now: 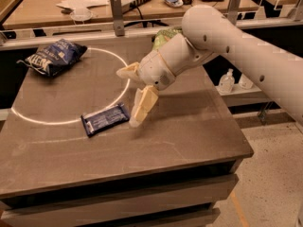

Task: Move rxbar blueberry near blue chip bag

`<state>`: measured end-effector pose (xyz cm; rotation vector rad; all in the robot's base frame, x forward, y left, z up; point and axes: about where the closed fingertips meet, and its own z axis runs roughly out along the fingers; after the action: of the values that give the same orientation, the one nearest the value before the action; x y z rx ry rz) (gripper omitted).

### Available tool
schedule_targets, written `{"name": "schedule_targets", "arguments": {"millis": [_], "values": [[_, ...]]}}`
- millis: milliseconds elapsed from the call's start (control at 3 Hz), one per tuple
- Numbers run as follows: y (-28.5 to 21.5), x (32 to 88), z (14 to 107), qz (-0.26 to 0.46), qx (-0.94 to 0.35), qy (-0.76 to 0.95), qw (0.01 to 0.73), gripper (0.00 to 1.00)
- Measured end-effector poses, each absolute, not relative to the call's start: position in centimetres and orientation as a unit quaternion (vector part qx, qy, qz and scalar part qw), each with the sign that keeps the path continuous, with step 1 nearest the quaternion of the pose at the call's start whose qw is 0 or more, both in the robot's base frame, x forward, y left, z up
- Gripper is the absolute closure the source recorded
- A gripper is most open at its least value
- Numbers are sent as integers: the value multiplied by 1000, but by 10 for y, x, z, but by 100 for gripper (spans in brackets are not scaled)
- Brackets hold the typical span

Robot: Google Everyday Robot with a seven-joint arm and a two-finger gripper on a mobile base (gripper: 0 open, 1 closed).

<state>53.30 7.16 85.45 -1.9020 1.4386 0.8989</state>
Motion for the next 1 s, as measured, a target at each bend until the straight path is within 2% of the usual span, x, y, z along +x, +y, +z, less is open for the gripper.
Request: {"name": "schedule_targets", "arguments": {"millis": [333,667,1000], "values": [[88,524,842,344,-717,537,282,0],[102,520,832,349,-717,536,277,4],[109,520,829,351,-717,538,271,27]]}}
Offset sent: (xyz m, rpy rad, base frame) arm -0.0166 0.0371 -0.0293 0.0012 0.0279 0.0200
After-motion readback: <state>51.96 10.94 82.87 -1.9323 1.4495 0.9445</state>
